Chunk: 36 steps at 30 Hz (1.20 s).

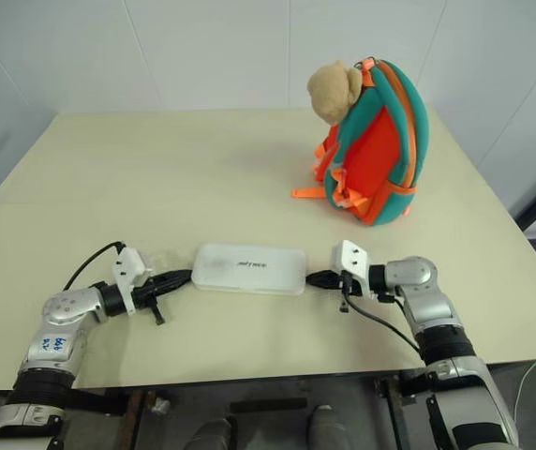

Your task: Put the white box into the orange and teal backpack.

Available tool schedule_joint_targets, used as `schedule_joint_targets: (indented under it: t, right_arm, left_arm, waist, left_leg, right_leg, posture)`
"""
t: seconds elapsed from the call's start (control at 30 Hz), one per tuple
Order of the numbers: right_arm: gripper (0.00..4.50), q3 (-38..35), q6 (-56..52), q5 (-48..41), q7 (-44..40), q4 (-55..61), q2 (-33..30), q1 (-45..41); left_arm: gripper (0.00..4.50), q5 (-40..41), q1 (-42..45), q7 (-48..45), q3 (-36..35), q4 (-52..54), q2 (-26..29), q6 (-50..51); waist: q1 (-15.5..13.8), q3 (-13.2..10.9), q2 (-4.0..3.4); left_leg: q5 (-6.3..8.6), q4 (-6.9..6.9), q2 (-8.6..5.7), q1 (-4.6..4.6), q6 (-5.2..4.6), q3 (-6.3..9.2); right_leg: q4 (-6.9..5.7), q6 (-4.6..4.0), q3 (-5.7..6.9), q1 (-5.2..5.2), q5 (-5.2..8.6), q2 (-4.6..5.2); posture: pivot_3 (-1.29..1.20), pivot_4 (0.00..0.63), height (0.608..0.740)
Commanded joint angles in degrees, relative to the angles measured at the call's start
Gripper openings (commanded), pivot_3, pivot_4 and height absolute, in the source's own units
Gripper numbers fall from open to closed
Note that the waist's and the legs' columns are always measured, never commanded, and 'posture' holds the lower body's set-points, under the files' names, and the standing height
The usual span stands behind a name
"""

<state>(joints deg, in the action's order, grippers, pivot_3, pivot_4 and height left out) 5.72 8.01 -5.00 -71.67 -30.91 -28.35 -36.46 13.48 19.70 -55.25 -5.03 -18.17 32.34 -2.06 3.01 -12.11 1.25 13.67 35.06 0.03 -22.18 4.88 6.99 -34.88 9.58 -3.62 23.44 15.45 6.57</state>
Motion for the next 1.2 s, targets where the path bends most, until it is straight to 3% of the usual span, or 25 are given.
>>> schedule_joint_targets:
  t: [0.03,0.47,0.53,0.8,0.97,1.03,1.2]
  right_arm:
    - [0.0,0.47,1.66,-0.64,0.6,0.93,0.87,-1.23]
    - [0.0,-0.16,0.8,-2.03,-0.63,1.43,-0.09,-0.57]
    - [0.35,-1.01,0.08,-2.57,-1.26,1.17,-1.22,-1.25]
    - [2.85,-1.76,-1.09,-2.43,-3.96,-0.37,-6.97,-2.68]
    - [4.45,-2.27,-11.8,-5.0,-6.1,3.3,-9.95,-4.37]
    - [4.5,-1.64,-19.83,-7.26,-7.79,7.34,-11.0,-4.56]
    - [4.5,0.18,-36.74,-12.31,-9.02,17.66,-11.18,-4.41]
  left_arm:
    - [0.06,1.46,-1.12,-2.88,3.33,5.84,-1.26,1.23]
    - [0.06,-1.93,-0.81,0.89,2.05,6.48,0.57,2.32]
    - [0.0,-2.96,0.23,1.25,1.69,5.35,2.32,2.99]
    - [2.37,-1.85,0.93,-1.01,0.52,3.55,8.29,7.78]
    - [3.86,7.76,2.6,0.1,-5.01,5.67,8.23,25.29]
    - [4.47,13.63,4.79,-0.67,-7.03,6.23,7.96,34.98]
    - [4.49,22.63,12.29,-1.62,-5.91,4.04,9.48,62.47]
  waist:
    - [0.0,0.0,0.0]
    - [0.0,0.0,0.0]
    - [0.02,0.0,0.0]
    - [0.16,0.0,0.0]
    - [0.14,-0.01,0.01]
    - [0.12,-0.01,0.01]
    - [0.15,-0.01,0.02]
  left_leg:
    - [0.0,0.0,0.0,0.0,0.0,0.0]
    - [0.0,0.0,0.0,0.0,0.0,0.01]
    - [-0.01,0.0,0.0,0.01,-0.02,0.01]
    - [-0.03,-0.08,0.0,-0.01,-0.03,0.01]
    - [-0.01,-0.09,0.0,-0.05,-0.04,0.01]
    - [-0.01,-0.08,0.0,-0.06,-0.05,0.04]
    - [-0.01,-0.01,-0.01,-0.07,-0.04,0.11]
  right_leg:
    - [0.02,0.0,0.0,-0.01,0.0,0.0]
    - [0.02,0.0,0.0,-0.01,0.0,0.0]
    - [0.02,0.0,0.0,-0.02,0.0,-0.01]
    - [0.07,0.0,0.0,0.01,0.01,-0.01]
    - [0.11,0.01,0.0,0.02,0.02,0.0]
    - [0.08,0.03,0.0,0.03,0.04,-0.01]
    - [-0.03,0.08,0.04,0.01,0.07,-0.02]
  posture:
    - [0.0,0.15,0.74]
    - [0.0,0.15,0.74]
    - [0.0,0.15,0.74]
    - [0.0,0.15,0.74]
    - [0.0,0.15,0.74]
    - [0.0,0.15,0.74]
    - [0.0,0.15,0.74]
